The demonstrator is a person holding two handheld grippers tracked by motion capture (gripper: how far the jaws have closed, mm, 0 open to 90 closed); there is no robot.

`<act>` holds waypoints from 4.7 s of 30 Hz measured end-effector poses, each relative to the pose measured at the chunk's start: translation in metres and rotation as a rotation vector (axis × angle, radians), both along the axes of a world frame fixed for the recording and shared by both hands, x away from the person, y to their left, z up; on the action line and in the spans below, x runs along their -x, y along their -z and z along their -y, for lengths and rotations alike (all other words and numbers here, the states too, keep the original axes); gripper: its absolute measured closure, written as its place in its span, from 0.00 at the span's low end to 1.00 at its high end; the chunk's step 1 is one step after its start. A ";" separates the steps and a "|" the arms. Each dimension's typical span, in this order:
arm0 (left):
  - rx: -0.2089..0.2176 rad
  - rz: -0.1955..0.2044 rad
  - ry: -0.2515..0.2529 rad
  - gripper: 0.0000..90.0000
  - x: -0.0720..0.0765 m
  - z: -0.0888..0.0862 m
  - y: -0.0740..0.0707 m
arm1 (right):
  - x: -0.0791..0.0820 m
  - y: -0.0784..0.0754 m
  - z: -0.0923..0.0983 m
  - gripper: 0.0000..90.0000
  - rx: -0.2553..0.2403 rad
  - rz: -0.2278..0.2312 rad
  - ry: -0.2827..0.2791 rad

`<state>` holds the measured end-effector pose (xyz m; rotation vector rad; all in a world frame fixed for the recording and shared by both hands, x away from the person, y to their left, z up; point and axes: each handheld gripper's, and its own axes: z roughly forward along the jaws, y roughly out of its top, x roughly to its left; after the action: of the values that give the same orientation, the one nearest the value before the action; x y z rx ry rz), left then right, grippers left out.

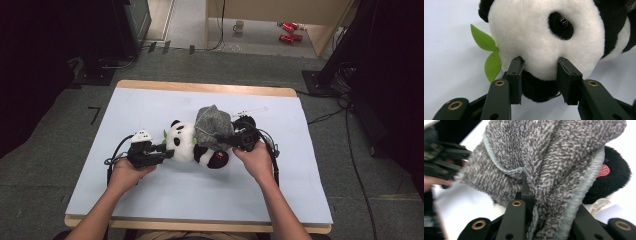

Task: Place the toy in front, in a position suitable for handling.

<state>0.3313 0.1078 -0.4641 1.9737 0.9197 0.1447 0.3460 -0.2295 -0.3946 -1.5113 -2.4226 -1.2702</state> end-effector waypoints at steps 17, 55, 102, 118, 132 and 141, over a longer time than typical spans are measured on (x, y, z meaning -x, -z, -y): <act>-0.010 0.006 0.001 0.66 0.001 0.001 -0.001 | 0.010 -0.003 -0.065 0.89 0.078 0.032 -0.193; -0.008 0.043 -0.018 0.64 0.005 -0.001 0.005 | 0.020 -0.002 0.004 0.88 -0.074 -0.024 -0.229; -0.043 0.027 0.024 0.62 -0.006 0.001 0.000 | 0.032 -0.003 0.018 0.88 0.030 0.014 -0.138; -0.069 0.035 0.046 0.69 -0.002 0.000 0.000 | 0.026 -0.038 0.072 0.88 0.008 0.120 0.025; -0.055 0.053 -0.002 0.70 0.005 0.001 0.004 | -0.014 -0.032 0.034 0.88 -0.037 0.134 -0.009; -0.065 0.066 -0.027 0.71 0.006 0.005 0.002 | -0.025 -0.005 0.054 0.88 -0.004 0.077 0.088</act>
<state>0.3249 0.1024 -0.4660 2.0045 0.9095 0.2572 0.3710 -0.2840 -0.3901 -1.6144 -2.4219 -1.3732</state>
